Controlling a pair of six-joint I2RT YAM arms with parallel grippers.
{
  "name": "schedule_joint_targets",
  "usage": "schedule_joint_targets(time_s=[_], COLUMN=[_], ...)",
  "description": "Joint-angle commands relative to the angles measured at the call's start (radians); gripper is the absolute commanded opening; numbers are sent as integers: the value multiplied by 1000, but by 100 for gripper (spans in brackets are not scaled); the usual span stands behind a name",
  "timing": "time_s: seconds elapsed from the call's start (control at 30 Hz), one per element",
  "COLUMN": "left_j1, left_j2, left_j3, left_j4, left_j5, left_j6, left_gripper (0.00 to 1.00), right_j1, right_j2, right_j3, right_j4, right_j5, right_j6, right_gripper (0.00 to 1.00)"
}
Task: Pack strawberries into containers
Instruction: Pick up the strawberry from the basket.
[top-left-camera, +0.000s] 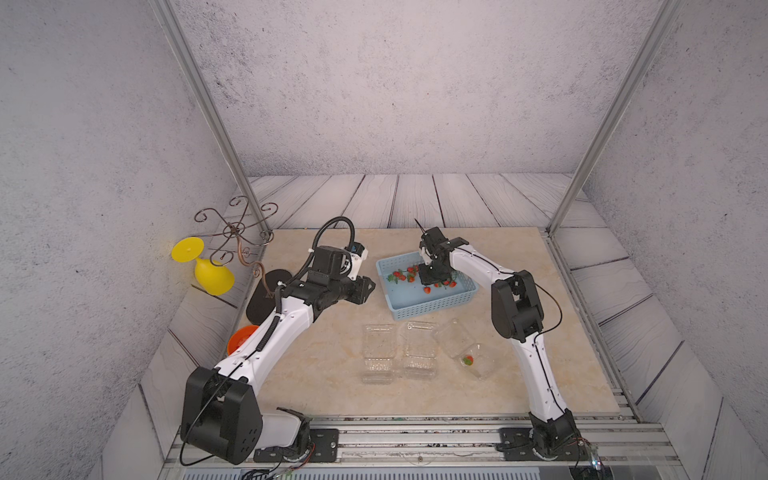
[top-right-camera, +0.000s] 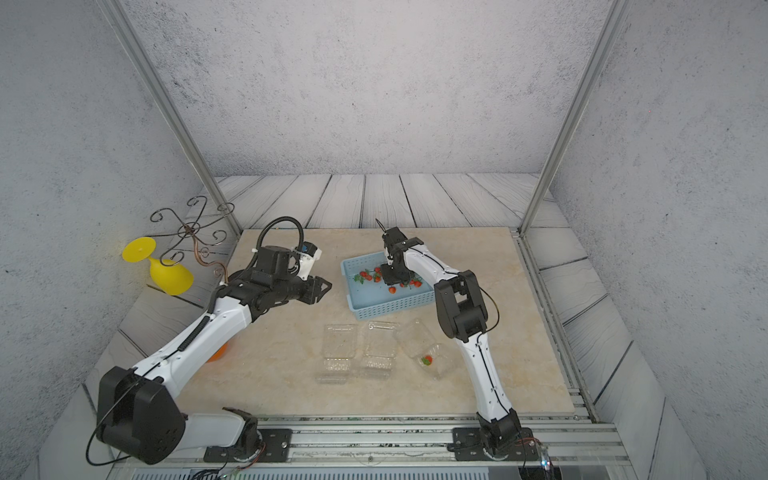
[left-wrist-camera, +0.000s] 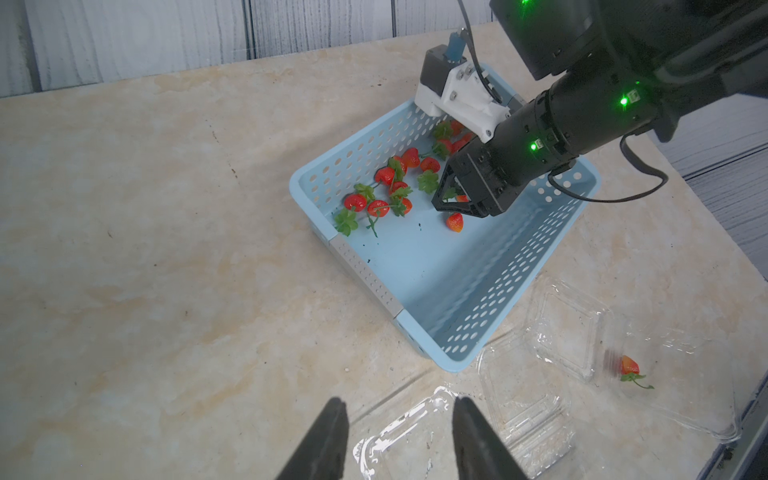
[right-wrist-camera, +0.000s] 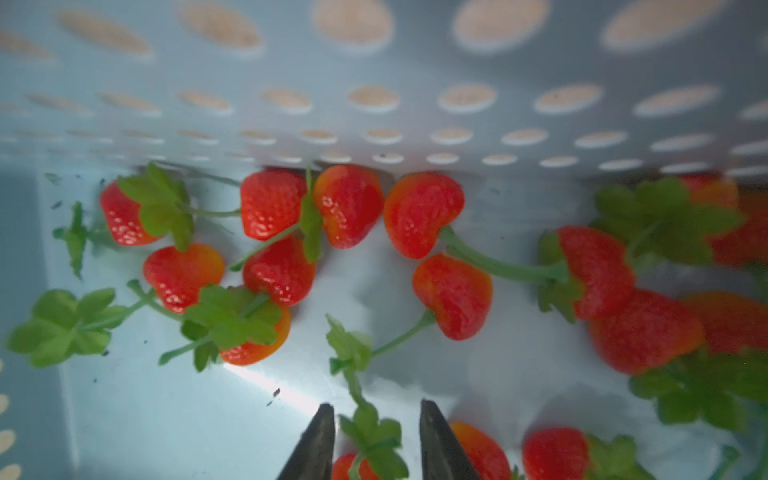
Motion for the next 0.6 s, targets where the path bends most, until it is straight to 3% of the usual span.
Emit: schedule_joint_targets(time_s=[0.0, 0.3, 0.57], left_j1=[7, 8, 8], left_j2=[-9, -18, -29], left_j3=[25, 26, 25], left_j4=[-3, -4, -3], left_j5=[6, 8, 9], left_j6=[13, 11, 8], left_gripper=[45, 45, 45], right_j1=[3, 4, 2], right_j2=[34, -26, -153], right_j3=[26, 19, -22], right_j4=[-26, -42, -30], right_j5=[30, 59, 51], right_j6=[19, 15, -7], right_gripper=[28, 1, 0])
